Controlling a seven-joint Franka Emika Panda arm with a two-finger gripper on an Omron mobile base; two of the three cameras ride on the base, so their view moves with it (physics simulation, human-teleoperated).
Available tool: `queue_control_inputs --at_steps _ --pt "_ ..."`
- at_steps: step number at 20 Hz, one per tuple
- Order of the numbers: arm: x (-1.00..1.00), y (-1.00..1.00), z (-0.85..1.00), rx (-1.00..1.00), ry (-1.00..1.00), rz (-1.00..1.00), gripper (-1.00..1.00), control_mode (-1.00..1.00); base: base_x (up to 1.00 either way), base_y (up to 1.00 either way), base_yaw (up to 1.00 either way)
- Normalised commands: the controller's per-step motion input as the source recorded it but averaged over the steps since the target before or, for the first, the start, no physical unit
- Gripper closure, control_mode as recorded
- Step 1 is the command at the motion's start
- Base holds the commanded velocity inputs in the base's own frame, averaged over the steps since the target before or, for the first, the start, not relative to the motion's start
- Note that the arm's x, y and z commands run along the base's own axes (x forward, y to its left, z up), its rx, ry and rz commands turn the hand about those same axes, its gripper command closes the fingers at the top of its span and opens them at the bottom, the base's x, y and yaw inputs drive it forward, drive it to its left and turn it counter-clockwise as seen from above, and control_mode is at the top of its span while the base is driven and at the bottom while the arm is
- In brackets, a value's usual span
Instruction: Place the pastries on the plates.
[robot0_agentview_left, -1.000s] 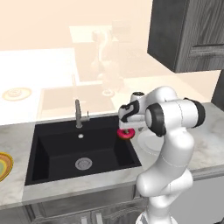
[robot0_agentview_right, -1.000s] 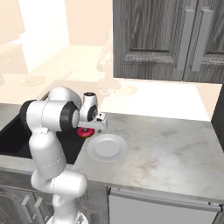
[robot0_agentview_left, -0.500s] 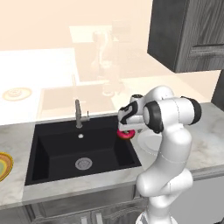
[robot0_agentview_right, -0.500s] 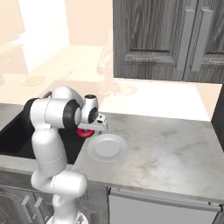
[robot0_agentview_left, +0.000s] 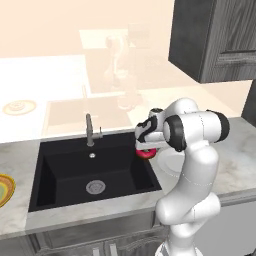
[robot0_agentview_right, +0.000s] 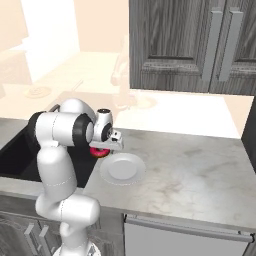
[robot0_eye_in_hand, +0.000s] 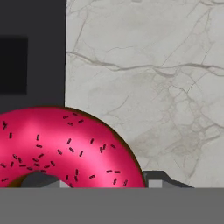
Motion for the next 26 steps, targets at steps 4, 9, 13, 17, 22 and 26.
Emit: queue_control_inputs --at_steps 4,9,13,17,22,26 --pt "0.00 0.00 0.00 0.00 0.00 0.00 1.00 -1.00 0.00 0.00 0.00" --pt "0.00 -0.01 0.12 0.00 0.00 0.00 1.00 -1.00 0.00 0.00 0.00" --pt "0.00 0.00 0.29 0.00 0.00 0.00 1.00 -1.00 0.00 0.00 0.00" --pt "-0.11 -0.11 0.45 0.00 0.00 0.00 1.00 -1.00 0.00 0.00 0.00" --pt "-0.37 -0.38 0.42 0.00 0.00 0.00 1.00 -1.00 0.00 0.00 0.00" --pt "-0.51 -0.58 0.02 0.00 0.00 0.00 1.00 -1.00 0.00 0.00 0.00"
